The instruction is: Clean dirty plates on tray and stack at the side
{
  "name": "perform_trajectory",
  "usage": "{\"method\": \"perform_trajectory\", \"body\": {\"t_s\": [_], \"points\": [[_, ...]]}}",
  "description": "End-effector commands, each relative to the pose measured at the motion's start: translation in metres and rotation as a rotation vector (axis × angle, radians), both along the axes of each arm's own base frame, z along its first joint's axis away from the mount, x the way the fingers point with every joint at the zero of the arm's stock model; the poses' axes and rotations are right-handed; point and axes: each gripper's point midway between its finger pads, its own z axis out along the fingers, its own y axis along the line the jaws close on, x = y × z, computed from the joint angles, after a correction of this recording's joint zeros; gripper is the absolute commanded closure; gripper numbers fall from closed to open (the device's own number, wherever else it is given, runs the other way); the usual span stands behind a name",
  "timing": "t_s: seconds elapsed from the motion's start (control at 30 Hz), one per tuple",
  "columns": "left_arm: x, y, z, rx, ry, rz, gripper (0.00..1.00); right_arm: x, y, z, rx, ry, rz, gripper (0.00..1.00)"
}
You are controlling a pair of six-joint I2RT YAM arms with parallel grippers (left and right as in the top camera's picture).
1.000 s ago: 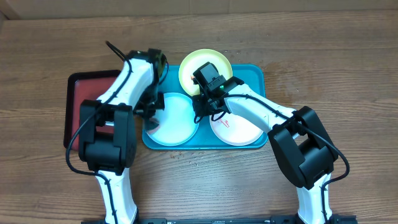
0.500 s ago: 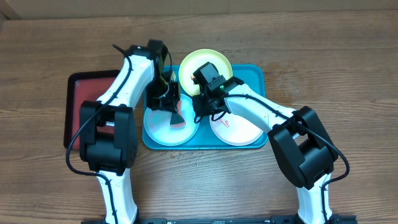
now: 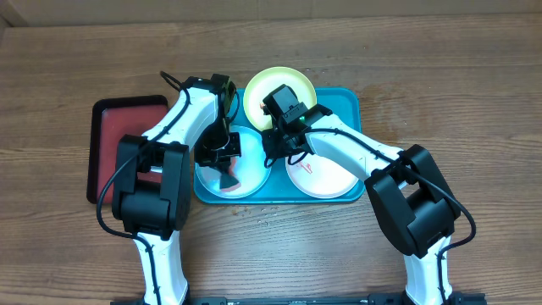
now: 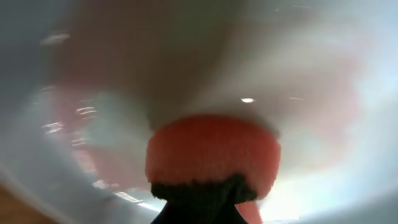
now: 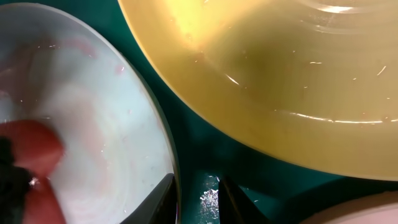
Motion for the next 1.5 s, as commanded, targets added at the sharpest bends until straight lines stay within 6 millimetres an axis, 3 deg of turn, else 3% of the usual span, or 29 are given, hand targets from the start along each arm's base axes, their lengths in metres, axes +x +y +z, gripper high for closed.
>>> {"method": "perform_trajectory", "body": {"t_s": [0.0, 0.2, 0.37, 0.5, 0.63, 0.83, 1.0, 1.27, 1.47], "points": [[0.01, 0.039, 0.009, 0.237, -0.052, 0.038, 0.96, 0.003, -0.005, -0.001, -0.012, -0.012, -0.011, 0.76], [0.031, 0.058, 0.041, 0.369, -0.125, 0.049, 0.96, 0.003, -0.005, -0.001, -0.012, -0.012, -0.011, 0.76], [0.058, 0.048, 0.068, 0.322, -0.214, 0.074, 0.96, 0.003, -0.005, -0.001, -0.013, -0.013, -0.009, 0.76], [0.07, 0.036, 0.077, 0.233, -0.25, 0.107, 0.96, 0.002, -0.005, -0.001, -0.015, -0.009, -0.009, 0.76], [0.076, 0.018, 0.071, 0.074, -0.246, 0.161, 0.96, 0.002, -0.005, -0.001, -0.015, -0.01, -0.009, 0.76], [0.079, -0.036, 0.057, -0.251, -0.236, 0.077, 0.96, 0.004, -0.004, 0.0, -0.011, -0.016, -0.009, 0.76], [0.073, -0.051, 0.035, -0.273, -0.234, 0.052, 0.96, 0.004, -0.004, 0.0, -0.011, -0.015, -0.009, 0.76], [0.054, -0.04, -0.008, -0.215, -0.206, 0.087, 0.96, 0.003, -0.005, -0.001, -0.013, -0.013, -0.009, 0.76], [0.05, 0.018, -0.018, 0.086, -0.227, 0.061, 0.96, 0.002, -0.005, -0.001, -0.016, -0.009, -0.008, 0.76]]}}
